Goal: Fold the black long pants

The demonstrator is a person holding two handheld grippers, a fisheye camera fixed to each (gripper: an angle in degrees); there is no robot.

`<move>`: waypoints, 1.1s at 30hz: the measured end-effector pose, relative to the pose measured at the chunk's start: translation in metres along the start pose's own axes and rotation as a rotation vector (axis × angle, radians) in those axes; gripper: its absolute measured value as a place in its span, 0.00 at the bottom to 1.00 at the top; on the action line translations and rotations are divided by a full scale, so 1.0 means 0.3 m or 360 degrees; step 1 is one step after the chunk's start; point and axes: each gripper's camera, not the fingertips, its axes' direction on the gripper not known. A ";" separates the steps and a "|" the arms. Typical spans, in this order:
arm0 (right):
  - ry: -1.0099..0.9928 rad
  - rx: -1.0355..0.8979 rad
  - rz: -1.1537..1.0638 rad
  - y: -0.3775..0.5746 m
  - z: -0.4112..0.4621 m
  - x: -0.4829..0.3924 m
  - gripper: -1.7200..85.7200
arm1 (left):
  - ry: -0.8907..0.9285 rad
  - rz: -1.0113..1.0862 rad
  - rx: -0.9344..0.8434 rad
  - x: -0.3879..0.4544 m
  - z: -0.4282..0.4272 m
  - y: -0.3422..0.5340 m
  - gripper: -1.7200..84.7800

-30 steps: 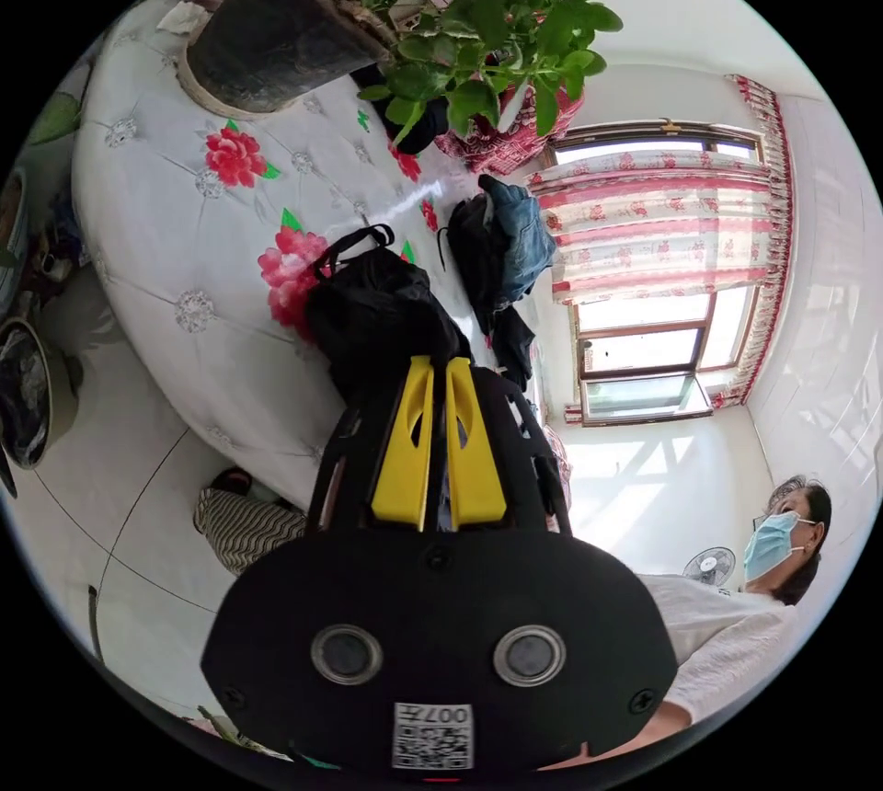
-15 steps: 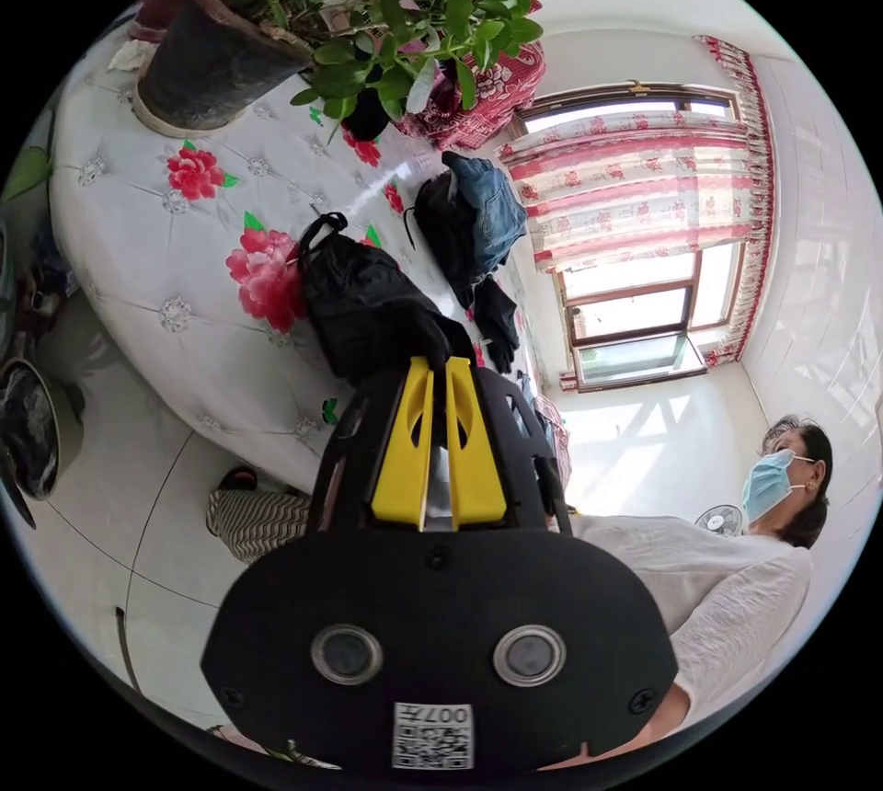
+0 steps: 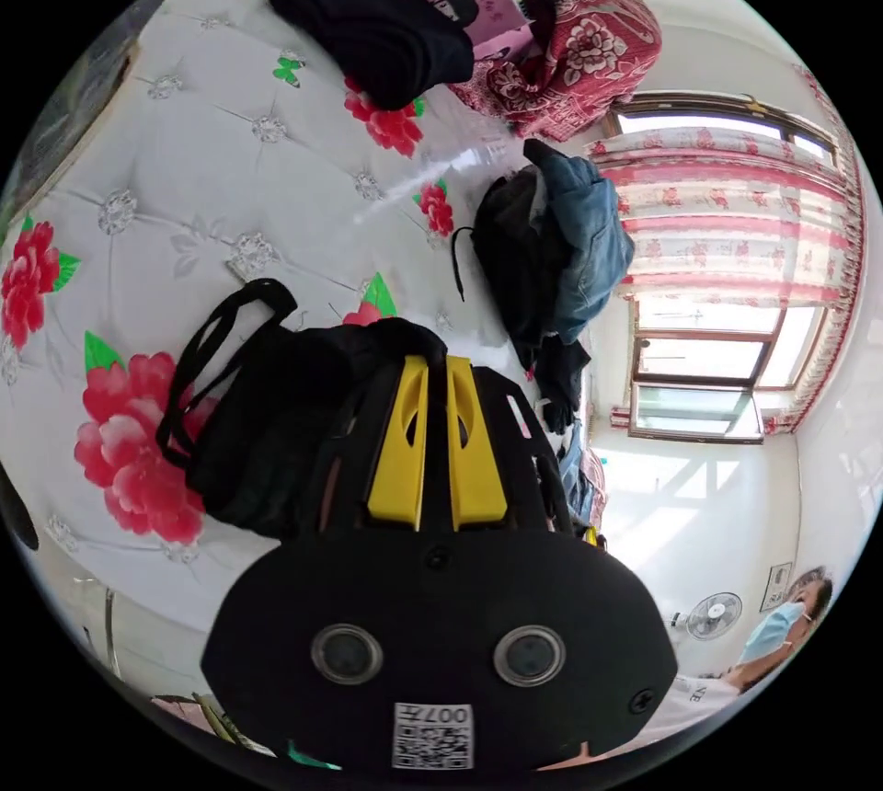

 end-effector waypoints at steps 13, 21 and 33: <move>0.0595 -0.0347 -0.0111 -0.091 0.500 0.144 0.06 | -0.0520 0.0468 -0.0050 0.245 0.225 -0.008 0.08; 0.0684 -0.0468 -0.0099 -0.208 0.689 0.236 0.06 | -0.0849 0.0357 -0.0144 0.151 0.409 0.035 0.02; 0.0675 -0.0312 -0.0041 -0.268 0.561 0.357 0.05 | -0.1072 0.0386 -0.0078 0.213 0.540 -0.015 0.01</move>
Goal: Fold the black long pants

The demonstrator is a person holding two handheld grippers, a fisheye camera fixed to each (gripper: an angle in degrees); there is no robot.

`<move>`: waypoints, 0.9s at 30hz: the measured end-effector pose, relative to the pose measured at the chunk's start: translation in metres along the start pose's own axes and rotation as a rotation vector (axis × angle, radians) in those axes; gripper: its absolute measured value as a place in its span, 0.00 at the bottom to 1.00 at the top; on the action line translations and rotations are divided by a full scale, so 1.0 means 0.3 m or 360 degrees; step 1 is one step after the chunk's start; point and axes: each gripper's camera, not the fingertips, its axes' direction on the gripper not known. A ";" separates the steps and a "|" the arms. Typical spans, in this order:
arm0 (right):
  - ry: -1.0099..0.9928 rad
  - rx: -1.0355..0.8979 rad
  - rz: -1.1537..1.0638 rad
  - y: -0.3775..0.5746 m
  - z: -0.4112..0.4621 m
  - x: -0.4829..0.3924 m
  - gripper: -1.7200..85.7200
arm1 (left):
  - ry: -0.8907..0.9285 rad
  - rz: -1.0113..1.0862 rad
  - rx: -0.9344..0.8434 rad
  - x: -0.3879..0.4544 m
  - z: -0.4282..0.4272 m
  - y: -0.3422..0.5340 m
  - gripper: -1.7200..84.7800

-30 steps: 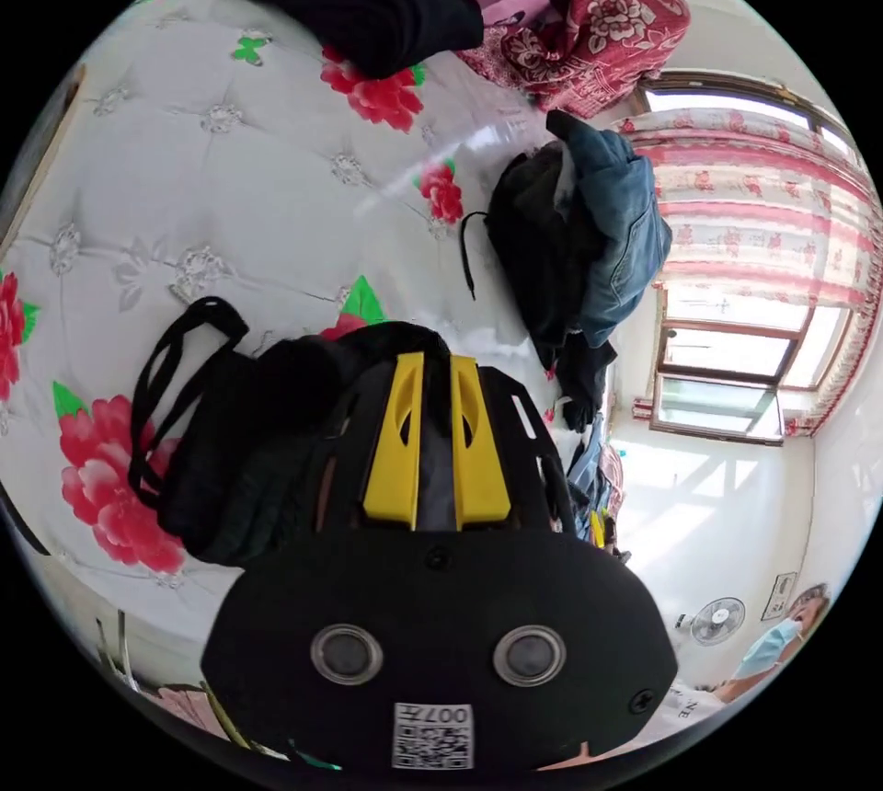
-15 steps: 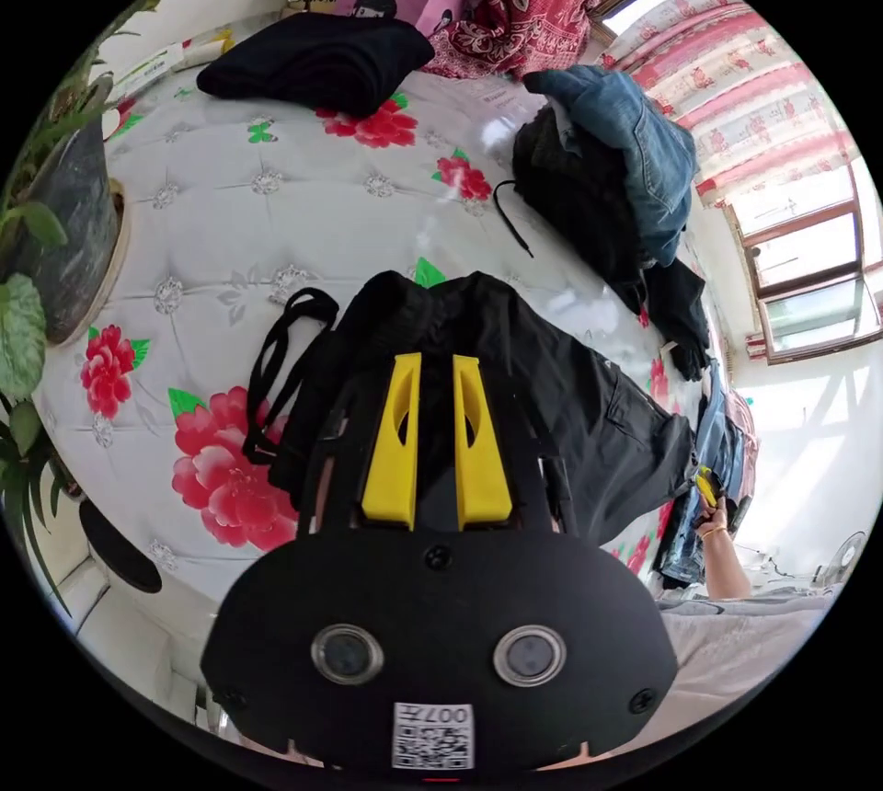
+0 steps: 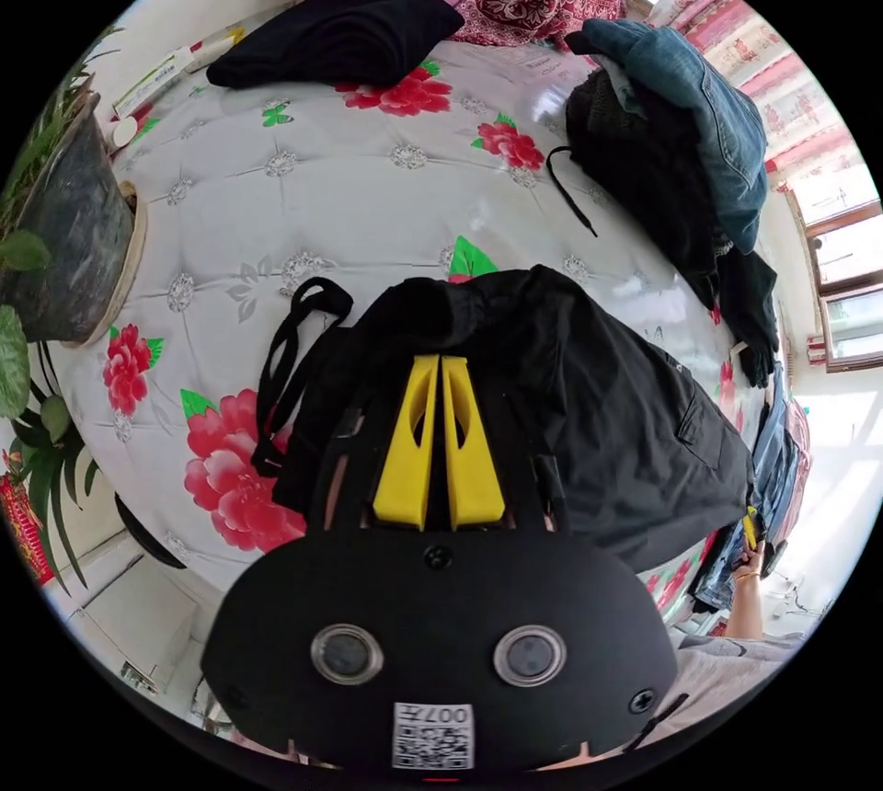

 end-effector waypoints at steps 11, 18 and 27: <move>-0.0275 -0.0088 0.0252 0.157 0.110 0.085 0.12 | 0.0322 -0.0185 0.0316 -0.110 -0.210 0.156 0.02; -0.0324 -0.0038 0.0566 0.105 0.168 0.117 0.13 | 0.0484 -0.0581 0.0365 -0.321 -0.240 0.324 0.09; -0.0462 -0.0172 0.0378 0.209 0.222 0.035 0.12 | 0.0687 -0.0920 0.0390 -0.496 -0.136 0.396 0.13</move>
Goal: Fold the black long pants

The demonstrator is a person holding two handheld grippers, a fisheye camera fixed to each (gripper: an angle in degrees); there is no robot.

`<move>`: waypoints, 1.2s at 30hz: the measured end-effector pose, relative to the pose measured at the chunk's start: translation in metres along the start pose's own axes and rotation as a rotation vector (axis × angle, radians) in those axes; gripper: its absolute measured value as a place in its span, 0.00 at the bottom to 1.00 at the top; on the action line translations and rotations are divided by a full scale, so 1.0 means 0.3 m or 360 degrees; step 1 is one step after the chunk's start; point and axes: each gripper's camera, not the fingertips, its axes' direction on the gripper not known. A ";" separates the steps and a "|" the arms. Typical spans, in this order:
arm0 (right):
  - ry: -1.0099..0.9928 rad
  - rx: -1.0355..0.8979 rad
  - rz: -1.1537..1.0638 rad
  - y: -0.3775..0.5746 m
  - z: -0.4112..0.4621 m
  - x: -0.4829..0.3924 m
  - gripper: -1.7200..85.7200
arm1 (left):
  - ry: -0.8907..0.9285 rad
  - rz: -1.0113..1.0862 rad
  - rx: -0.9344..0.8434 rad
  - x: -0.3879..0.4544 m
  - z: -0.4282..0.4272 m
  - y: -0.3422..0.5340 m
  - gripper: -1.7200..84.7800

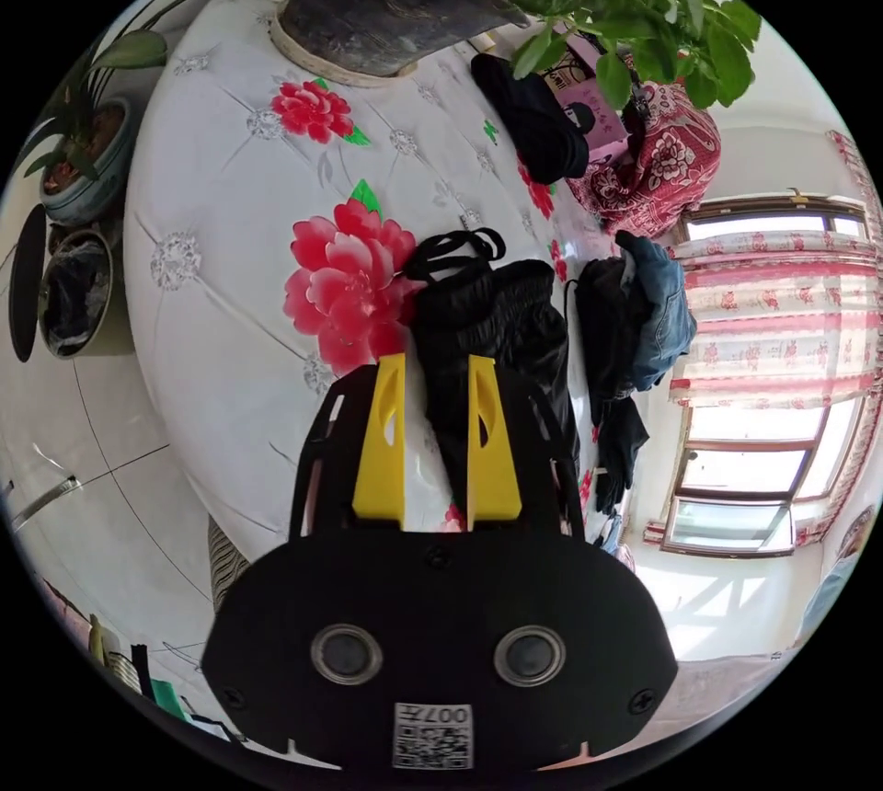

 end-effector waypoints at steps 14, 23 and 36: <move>-0.0361 0.0348 -0.0242 0.010 0.079 -0.272 0.02 | 0.0273 -0.0153 0.0044 -0.163 0.027 -0.121 0.09; 0.0300 -0.0117 -0.2274 0.784 0.391 -1.002 0.02 | 0.0535 -0.0010 0.0151 -0.198 -0.067 -0.105 0.08; 0.0321 -0.1043 -0.2211 1.198 0.806 -0.878 0.07 | 0.0565 0.0903 0.0026 0.097 -0.099 -0.025 0.08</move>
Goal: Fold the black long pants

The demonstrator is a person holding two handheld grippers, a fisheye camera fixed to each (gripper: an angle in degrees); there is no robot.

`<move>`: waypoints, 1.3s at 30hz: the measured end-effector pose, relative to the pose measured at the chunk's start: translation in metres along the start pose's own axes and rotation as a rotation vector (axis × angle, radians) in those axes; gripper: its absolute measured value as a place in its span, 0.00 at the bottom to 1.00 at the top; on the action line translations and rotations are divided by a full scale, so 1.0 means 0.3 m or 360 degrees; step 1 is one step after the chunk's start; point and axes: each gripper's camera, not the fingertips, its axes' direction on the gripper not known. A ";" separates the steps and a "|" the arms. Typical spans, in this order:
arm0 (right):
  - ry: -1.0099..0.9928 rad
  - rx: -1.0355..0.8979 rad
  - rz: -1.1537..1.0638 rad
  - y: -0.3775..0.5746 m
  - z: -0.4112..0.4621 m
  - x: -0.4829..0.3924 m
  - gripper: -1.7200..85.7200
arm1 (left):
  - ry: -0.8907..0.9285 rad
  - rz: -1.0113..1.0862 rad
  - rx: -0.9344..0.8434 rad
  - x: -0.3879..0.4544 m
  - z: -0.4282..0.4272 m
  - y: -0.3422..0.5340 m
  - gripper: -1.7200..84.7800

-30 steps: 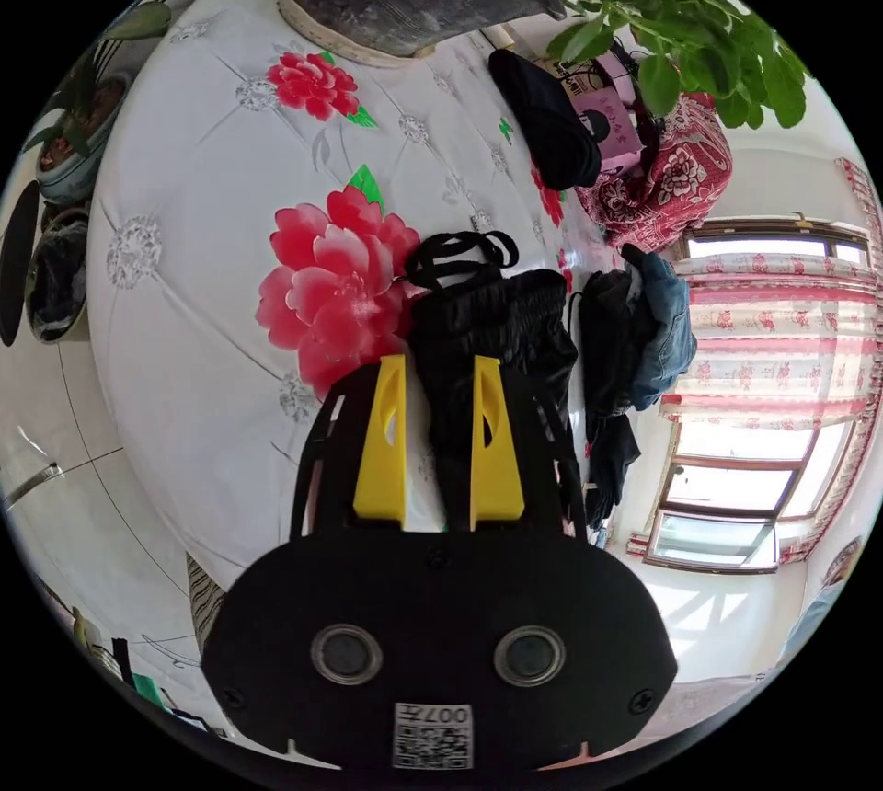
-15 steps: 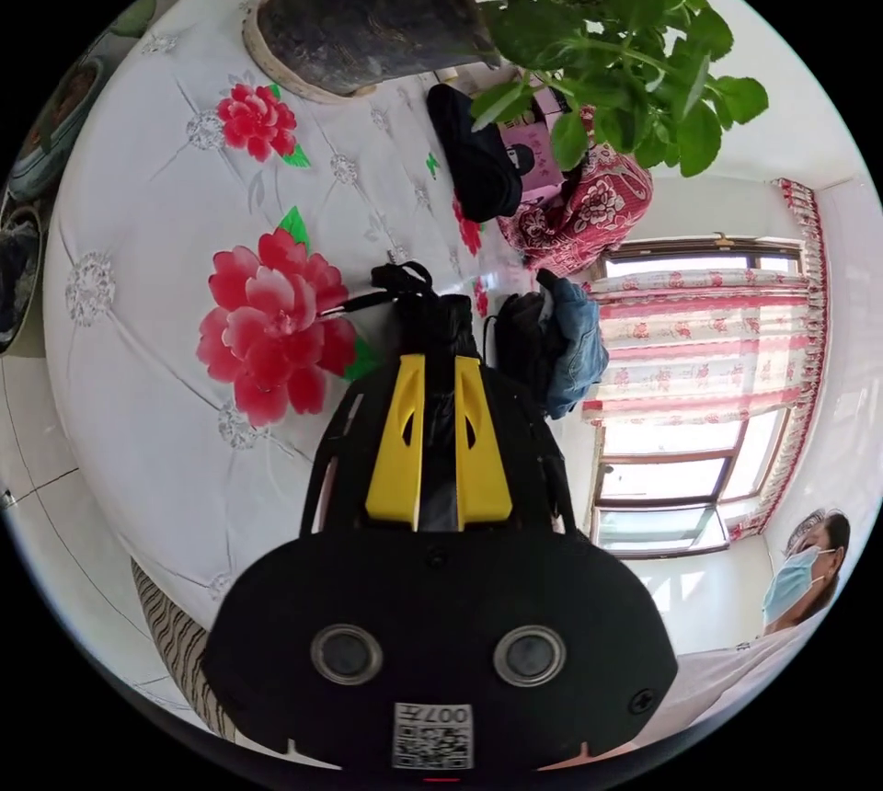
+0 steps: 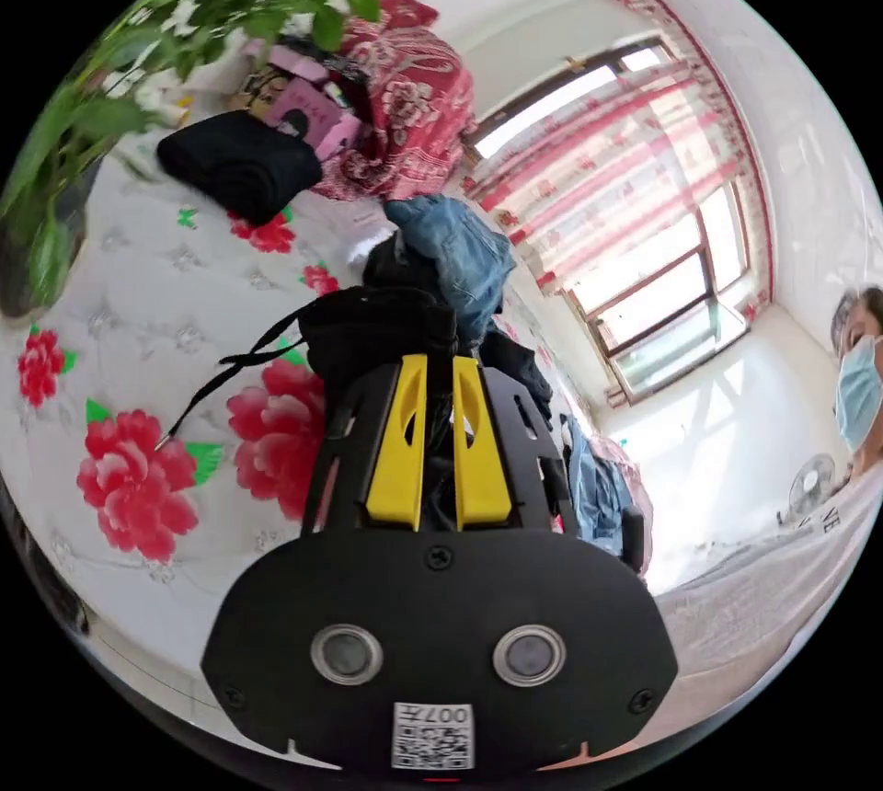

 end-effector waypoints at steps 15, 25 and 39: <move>-0.0130 0.0328 0.1303 0.487 -0.211 0.507 0.12 | 0.0636 0.0988 -0.1341 0.715 0.850 0.558 0.11; -0.0777 0.0825 0.1711 0.721 -0.203 0.836 0.15 | 0.0108 0.0373 -0.1088 0.110 0.601 0.321 0.13; -0.1128 0.0806 0.1609 0.621 -0.259 1.030 0.09 | 0.0372 0.0318 -0.1479 0.137 0.967 0.305 0.04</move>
